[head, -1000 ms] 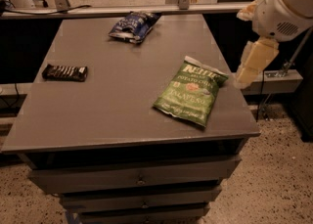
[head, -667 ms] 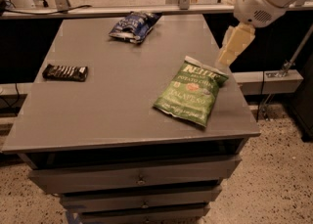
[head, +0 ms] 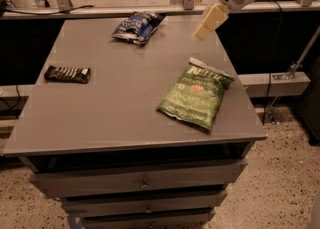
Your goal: Move blue chip bag near green jalapeno chip bag
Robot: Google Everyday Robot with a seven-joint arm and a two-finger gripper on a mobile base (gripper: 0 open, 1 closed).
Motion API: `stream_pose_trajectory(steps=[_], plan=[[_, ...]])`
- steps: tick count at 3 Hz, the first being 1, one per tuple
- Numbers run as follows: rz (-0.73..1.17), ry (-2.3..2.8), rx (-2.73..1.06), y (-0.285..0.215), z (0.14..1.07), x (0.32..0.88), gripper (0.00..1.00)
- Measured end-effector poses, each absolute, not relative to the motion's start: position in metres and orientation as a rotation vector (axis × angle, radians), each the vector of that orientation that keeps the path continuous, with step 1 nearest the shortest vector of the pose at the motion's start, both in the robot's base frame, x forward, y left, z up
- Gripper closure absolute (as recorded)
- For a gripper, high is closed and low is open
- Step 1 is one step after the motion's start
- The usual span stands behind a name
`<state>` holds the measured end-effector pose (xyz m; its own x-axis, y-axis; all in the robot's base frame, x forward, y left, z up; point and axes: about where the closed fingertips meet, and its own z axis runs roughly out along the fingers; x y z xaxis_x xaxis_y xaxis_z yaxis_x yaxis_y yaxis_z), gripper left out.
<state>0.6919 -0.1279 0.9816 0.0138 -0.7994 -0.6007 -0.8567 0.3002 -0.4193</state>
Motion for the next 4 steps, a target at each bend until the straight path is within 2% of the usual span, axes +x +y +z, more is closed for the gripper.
stream_pose_trajectory(steps=[1, 3, 4], plan=[[0.221, 1.782, -1.347, -0.094, 0.985, 0.717, 0.0], [0.227, 1.769, -1.284, -0.085, 0.983, 0.724, 0.0], [0.288, 1.767, -1.163, -0.05, 0.963, 0.736, 0.0]])
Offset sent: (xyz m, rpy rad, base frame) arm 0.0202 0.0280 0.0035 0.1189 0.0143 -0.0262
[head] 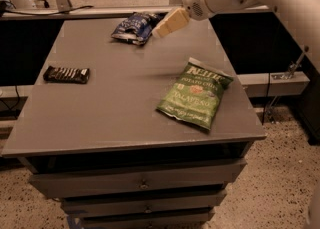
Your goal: Move blue chip bag near green jalapeno chip bag
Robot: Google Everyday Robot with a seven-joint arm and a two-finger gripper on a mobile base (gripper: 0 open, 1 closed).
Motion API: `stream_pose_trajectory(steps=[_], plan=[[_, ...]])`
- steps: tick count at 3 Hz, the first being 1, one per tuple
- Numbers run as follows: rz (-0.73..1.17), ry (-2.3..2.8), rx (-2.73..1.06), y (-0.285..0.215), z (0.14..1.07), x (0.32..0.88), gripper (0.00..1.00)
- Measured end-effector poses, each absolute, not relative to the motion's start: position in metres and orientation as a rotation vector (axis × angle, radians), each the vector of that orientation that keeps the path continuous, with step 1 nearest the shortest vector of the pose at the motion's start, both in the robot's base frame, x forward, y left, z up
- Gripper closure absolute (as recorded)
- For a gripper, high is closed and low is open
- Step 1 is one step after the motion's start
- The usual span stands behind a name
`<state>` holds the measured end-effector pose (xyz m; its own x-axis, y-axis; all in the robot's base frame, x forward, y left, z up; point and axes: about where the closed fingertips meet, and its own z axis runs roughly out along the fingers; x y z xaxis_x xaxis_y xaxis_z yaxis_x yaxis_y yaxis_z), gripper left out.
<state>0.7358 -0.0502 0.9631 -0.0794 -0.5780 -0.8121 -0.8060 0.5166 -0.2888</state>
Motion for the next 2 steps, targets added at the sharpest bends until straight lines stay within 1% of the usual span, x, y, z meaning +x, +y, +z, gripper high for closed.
stream_pose_trajectory(steps=[1, 2], plan=[[0.321, 1.758, -1.022, -0.023, 0.95, 0.759, 0.0], [0.326, 1.731, -0.914, -0.008, 0.945, 0.785, 0.0]])
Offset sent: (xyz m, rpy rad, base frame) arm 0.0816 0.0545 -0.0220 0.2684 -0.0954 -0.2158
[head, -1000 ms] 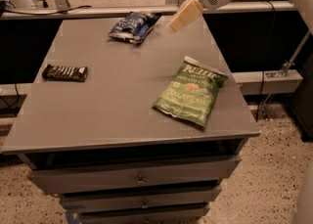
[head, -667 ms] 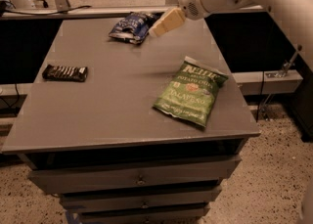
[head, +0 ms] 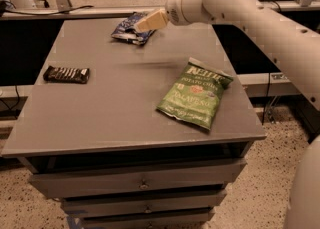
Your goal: Move blue chip bag near green jalapeno chip bag
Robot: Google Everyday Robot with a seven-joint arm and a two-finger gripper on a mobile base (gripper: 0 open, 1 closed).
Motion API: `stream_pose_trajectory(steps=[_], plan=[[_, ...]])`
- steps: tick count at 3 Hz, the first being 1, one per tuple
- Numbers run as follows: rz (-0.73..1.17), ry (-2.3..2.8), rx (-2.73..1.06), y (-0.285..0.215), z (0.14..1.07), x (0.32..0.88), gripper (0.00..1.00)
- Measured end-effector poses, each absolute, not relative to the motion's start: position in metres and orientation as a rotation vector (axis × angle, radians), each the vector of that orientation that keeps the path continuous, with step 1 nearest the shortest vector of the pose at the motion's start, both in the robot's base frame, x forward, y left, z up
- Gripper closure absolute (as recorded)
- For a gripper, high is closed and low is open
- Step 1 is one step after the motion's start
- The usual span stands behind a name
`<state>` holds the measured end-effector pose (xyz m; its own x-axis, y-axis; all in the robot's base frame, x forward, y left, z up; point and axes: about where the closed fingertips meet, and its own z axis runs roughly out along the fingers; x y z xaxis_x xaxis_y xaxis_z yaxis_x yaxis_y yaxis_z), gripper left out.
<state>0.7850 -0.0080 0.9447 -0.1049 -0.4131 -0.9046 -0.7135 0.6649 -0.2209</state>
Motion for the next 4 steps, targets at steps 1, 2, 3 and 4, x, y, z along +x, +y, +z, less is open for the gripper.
stream_pose_trajectory(steps=[1, 2, 3, 4], plan=[[0.349, 1.729, -0.861, 0.005, 0.931, 0.804, 0.0], [0.385, 1.746, -0.833, 0.018, 0.914, 0.809, 0.0], [0.42, 1.765, -0.823, 0.028, 0.898, 0.812, 0.0], [0.444, 1.787, -0.799, 0.034, 0.886, 0.815, 0.0]])
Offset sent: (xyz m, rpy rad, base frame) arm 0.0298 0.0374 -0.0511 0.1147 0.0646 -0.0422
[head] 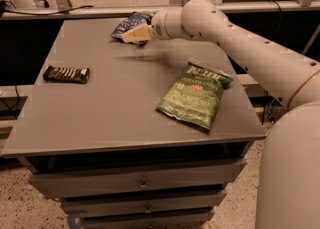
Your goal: Move blue chip bag near green jalapeno chip bag
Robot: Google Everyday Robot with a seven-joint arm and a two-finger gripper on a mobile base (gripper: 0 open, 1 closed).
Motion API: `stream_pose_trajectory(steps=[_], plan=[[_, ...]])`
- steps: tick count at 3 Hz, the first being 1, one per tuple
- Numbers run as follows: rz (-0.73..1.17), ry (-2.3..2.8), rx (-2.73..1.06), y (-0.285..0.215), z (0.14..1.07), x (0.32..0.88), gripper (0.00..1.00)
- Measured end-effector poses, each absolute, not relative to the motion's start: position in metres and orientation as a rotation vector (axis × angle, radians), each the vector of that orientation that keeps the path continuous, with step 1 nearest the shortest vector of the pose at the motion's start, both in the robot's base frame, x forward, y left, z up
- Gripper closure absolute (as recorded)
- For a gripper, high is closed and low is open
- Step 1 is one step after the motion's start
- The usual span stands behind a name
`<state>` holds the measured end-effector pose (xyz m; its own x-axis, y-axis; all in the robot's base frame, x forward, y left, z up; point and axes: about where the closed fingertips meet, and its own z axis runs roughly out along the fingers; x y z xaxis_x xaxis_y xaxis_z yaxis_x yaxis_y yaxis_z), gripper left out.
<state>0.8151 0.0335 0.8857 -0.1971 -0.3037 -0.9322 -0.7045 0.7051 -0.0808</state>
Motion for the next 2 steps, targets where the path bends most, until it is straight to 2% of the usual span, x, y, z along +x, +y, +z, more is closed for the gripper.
stream_pose_trajectory(steps=[1, 2], plan=[[0.448, 1.796, -0.777, 0.0342, 0.8788, 0.8191, 0.18], [0.446, 1.808, -0.755, 0.0324, 0.8735, 0.8193, 0.41]])
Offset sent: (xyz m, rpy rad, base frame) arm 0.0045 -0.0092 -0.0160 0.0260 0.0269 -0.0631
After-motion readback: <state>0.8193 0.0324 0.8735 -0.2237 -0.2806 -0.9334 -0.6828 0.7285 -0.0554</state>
